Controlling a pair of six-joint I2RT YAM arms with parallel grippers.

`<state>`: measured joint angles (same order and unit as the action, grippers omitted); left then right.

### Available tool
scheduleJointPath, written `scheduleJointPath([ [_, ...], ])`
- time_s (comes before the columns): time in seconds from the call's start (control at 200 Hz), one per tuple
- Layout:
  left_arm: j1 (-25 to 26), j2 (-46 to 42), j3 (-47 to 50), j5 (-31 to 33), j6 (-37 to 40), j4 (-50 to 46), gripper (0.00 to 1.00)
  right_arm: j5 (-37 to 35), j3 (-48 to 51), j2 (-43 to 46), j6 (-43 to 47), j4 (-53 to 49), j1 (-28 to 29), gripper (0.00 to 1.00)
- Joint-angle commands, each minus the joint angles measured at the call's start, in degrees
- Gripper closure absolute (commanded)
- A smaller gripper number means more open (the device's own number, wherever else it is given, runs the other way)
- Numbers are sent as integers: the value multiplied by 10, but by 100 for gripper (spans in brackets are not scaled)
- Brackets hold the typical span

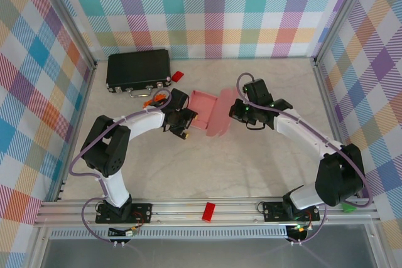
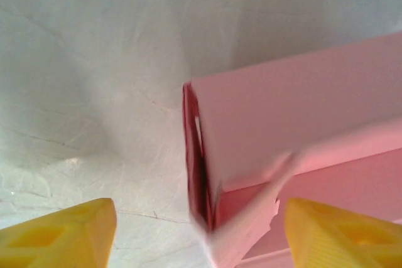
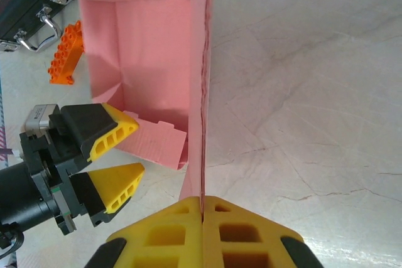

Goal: Fold the paper box

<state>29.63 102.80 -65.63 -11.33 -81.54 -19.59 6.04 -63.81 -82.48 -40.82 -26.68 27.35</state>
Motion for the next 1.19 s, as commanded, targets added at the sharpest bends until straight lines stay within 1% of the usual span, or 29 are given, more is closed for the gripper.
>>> scheduleJointPath([
  [0.0,11,-36,-11,23,22,-21,22,-24,-31,-14,22,-42,3,100],
  [0.125,12,-56,-13,56,59,-44,17,-42,-62,-28,36,-74,2,100],
  [0.19,12,-71,-17,92,90,-62,16,-49,-77,-34,45,-93,2,100],
  [0.265,12,-82,-26,142,143,-91,16,-53,-91,-39,55,-109,2,100],
  [0.38,12,-82,-67,219,259,-140,16,-53,-105,-46,66,-123,1,100],
  [0.455,10,-69,-90,229,361,-147,15,-47,-114,-54,75,-129,-2,100],
  [0.49,7,-59,-100,218,411,-147,16,-45,-119,-59,79,-134,-3,100],
  [0.545,-3,-44,-108,180,482,-133,16,-42,-127,-66,88,-143,-4,100],
  [0.605,-19,-28,-107,120,535,-108,19,-42,-135,-72,95,-152,-6,99],
  [0.66,-36,-19,-100,61,562,-76,23,-39,-140,-77,102,-154,-9,99],
  [0.775,-65,-2,-76,-23,577,0,28,-31,-155,-90,113,-165,-12,99],
  [0.92,-81,27,-82,-26,582,18,29,-26,-172,-106,123,-173,-13,99],
  [1.035,-84,46,-89,-61,598,32,29,-22,-188,-121,130,-181,-14,99],
  [1.075,-84,50,-91,-75,599,52,30,-21,-193,-126,131,-184,-14,98],
  [1.19,-83,57,-87,-100,597,73,34,-21,-205,-135,134,-187,-14,97],
])
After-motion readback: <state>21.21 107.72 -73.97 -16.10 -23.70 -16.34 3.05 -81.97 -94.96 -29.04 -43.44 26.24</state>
